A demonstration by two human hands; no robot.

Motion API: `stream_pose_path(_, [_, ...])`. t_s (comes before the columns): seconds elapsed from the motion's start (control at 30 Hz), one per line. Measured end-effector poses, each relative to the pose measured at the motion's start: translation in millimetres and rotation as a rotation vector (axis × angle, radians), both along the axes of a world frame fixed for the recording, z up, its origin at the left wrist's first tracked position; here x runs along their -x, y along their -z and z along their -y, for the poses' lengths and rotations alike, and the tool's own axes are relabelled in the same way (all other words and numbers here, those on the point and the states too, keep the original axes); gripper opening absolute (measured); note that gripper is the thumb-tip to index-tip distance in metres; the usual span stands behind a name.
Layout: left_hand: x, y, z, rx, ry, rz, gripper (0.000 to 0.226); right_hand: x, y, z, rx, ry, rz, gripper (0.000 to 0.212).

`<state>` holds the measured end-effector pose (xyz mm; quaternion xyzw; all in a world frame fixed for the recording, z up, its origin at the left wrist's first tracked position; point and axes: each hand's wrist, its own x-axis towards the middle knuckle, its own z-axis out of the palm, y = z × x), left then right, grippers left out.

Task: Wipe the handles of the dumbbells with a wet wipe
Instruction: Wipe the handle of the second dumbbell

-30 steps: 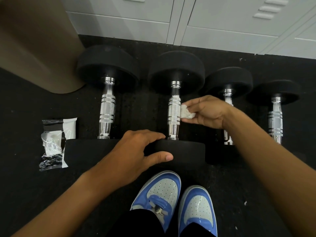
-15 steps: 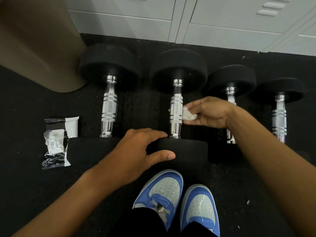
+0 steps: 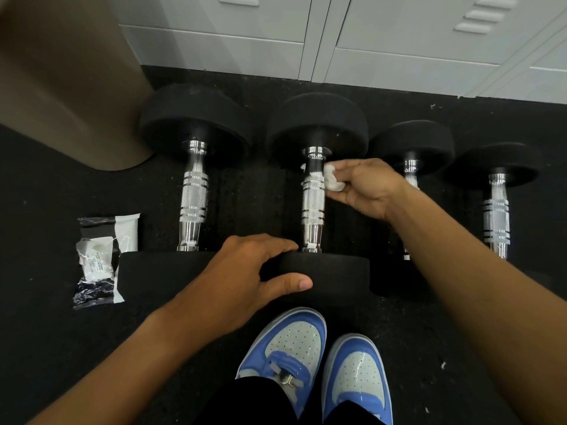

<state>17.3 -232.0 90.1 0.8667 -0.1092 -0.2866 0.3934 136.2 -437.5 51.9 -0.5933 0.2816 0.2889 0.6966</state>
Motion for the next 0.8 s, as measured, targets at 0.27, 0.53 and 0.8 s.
stream_pose_path(0.27, [-0.1, 0.0, -0.2, 0.018, -0.007, 0.005, 0.073, 0.3, -1.4, 10.3, -0.052, 0.024, -0.04, 0.025])
stream_pose_path(0.53, [0.1, 0.3, -0.4, 0.009, -0.005, 0.005, 0.072, 8.0, 1.2, -2.7, -0.149, 0.049, -0.064, 0.026])
stream_pose_path(0.8, [0.0, 0.7, -0.9, 0.0, -0.006, -0.008, 0.071, 11.3, 2.5, -10.0, -0.167, 0.059, -0.081, 0.028])
